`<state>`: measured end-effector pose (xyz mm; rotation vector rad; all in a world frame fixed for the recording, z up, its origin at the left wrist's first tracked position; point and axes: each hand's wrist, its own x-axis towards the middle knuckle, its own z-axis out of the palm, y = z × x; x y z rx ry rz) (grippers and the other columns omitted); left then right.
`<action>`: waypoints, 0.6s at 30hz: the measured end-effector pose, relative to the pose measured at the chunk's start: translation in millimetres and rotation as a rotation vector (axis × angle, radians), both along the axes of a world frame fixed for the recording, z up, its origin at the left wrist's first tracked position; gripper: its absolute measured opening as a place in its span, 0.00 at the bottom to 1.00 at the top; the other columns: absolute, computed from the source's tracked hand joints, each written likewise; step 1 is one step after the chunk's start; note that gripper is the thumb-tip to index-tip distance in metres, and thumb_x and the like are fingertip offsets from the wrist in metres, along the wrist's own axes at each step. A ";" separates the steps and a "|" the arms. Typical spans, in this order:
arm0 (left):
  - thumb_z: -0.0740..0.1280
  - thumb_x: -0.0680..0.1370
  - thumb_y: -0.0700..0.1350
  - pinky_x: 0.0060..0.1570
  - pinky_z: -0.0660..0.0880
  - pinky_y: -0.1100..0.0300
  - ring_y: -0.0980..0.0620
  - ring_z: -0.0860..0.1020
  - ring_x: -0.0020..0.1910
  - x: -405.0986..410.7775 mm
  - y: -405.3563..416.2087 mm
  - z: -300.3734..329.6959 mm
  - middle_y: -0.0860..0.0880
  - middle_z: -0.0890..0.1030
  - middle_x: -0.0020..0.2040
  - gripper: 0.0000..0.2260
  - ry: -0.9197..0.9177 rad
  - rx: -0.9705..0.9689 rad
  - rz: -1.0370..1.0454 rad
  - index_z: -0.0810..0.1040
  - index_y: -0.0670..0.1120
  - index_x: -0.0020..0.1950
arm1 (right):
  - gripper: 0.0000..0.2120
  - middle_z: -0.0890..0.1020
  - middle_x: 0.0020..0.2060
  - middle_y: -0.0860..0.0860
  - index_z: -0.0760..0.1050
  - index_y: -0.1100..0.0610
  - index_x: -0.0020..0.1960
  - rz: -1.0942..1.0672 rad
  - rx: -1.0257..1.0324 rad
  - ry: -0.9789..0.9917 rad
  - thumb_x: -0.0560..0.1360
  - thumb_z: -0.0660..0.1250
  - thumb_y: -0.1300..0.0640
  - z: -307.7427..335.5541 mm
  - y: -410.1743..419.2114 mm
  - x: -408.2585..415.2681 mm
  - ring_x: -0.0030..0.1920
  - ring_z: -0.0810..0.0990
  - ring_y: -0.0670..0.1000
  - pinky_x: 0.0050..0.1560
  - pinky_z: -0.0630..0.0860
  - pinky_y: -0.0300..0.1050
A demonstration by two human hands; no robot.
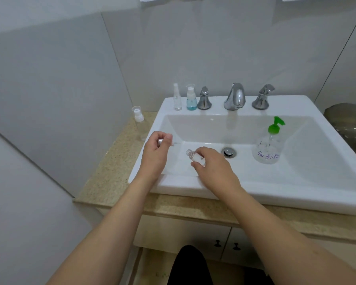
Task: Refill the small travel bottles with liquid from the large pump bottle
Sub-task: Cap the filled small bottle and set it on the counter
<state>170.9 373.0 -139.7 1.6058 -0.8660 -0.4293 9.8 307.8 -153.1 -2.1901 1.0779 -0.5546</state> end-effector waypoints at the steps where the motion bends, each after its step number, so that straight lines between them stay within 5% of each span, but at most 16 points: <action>1: 0.65 0.84 0.49 0.37 0.66 0.58 0.53 0.68 0.35 0.6 1.4 -1.2 0.51 0.73 0.36 0.09 -0.018 -0.004 -0.009 0.75 0.51 0.44 | 0.14 0.75 0.55 0.46 0.71 0.48 0.63 0.003 -0.006 0.002 0.78 0.63 0.49 -0.7 -0.4 -0.3 0.53 0.75 0.51 0.54 0.73 0.50; 4: 0.66 0.83 0.51 0.37 0.66 0.58 0.52 0.68 0.36 0.4 5.2 -3.2 0.46 0.74 0.38 0.11 -0.097 0.016 -0.073 0.77 0.47 0.43 | 0.14 0.76 0.55 0.47 0.72 0.49 0.63 0.016 -0.045 0.006 0.78 0.63 0.50 -1.0 -1.0 -0.9 0.53 0.75 0.51 0.54 0.72 0.49; 9: 0.67 0.82 0.50 0.32 0.64 0.63 0.54 0.67 0.32 -7.3 6.3 -0.3 0.52 0.73 0.32 0.11 -0.162 0.070 -0.119 0.78 0.46 0.44 | 0.13 0.76 0.55 0.46 0.72 0.48 0.63 0.031 -0.050 0.018 0.78 0.63 0.50 0.7 0.2 -0.7 0.53 0.75 0.50 0.53 0.72 0.48; 13: 0.67 0.82 0.54 0.35 0.65 0.57 0.52 0.67 0.31 -7.3 7.7 -1.2 0.48 0.71 0.32 0.15 -0.182 0.119 -0.172 0.77 0.45 0.41 | 0.13 0.75 0.53 0.48 0.73 0.49 0.63 0.042 -0.091 0.038 0.79 0.63 0.51 3.8 2.2 -1.2 0.52 0.75 0.51 0.51 0.71 0.47; 18: 0.61 0.84 0.56 0.34 0.65 0.55 0.54 0.66 0.29 -10.6 7.3 -3.1 0.56 0.68 0.28 0.19 -0.233 0.187 -0.178 0.74 0.44 0.42 | 0.13 0.75 0.52 0.49 0.75 0.49 0.63 0.062 -0.128 0.032 0.79 0.63 0.53 4.0 4.8 -3.4 0.53 0.74 0.51 0.48 0.67 0.43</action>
